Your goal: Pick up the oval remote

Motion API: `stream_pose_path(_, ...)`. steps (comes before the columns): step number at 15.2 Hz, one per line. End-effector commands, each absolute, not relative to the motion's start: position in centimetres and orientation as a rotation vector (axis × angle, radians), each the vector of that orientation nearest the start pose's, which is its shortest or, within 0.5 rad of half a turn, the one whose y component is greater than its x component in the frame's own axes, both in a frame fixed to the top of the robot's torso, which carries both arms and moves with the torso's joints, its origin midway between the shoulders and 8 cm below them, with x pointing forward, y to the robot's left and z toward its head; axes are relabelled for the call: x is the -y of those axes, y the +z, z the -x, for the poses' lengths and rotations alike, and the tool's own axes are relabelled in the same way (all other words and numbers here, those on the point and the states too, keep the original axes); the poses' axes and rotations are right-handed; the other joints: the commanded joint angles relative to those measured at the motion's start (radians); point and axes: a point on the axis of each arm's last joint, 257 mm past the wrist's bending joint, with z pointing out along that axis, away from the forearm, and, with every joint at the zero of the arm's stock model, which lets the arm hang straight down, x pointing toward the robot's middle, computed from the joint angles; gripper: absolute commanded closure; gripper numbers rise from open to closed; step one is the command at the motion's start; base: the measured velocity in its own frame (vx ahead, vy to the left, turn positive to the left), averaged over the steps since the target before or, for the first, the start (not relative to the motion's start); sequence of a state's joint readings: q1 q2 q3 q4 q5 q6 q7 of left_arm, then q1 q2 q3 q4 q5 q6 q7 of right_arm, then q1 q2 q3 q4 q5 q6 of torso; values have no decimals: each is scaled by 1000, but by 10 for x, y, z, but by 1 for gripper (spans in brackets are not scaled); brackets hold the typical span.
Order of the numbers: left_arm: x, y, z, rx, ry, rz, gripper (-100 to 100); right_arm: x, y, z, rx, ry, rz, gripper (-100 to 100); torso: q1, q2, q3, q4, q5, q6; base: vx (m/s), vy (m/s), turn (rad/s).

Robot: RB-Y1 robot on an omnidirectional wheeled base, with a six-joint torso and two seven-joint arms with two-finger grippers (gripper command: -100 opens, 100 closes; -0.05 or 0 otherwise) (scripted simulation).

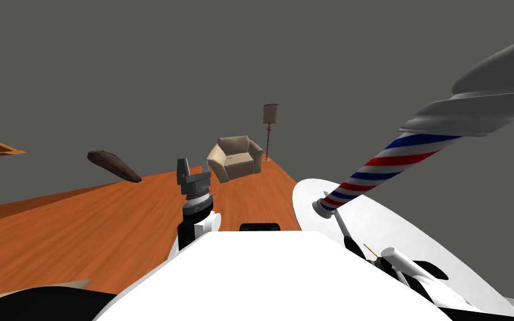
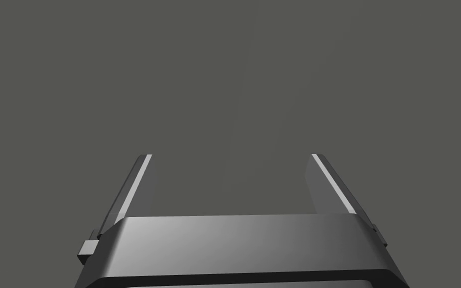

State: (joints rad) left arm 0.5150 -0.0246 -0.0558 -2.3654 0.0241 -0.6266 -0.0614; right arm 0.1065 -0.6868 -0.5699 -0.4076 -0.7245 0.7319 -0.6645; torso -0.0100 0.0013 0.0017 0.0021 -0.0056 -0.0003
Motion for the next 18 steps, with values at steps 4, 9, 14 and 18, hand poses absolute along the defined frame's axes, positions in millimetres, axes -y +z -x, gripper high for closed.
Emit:
stream_pose_path(4, -263, 78, -301, -446, -1345, 519, 0, 643, -556, -26, -488, -28, 3315, -100, 0, 1, 1, 0, 0, 0, -1, -13, 36)
stream_pose_path(9, -263, 78, -301, -446, -1345, 519, 0, 645, -553, -29, -480, -30, 3313, 100, -1, 1, 1, 0, 0, 0, -1, -25, 11)
stream_pose_path(14, -263, 78, -301, -446, -1345, 519, 0, 655, -550, -22, -393, 13, 3359, -100, 3, 1, 1, 0, 1, 0, 1, 25, -26)
stream_pose_path(18, -263, 78, -301, -446, -1345, 519, 0, 673, -543, -12, -209, 90, 3440, -100, 1, 1, 0, 0, 0, 0, 5, 3, 16)
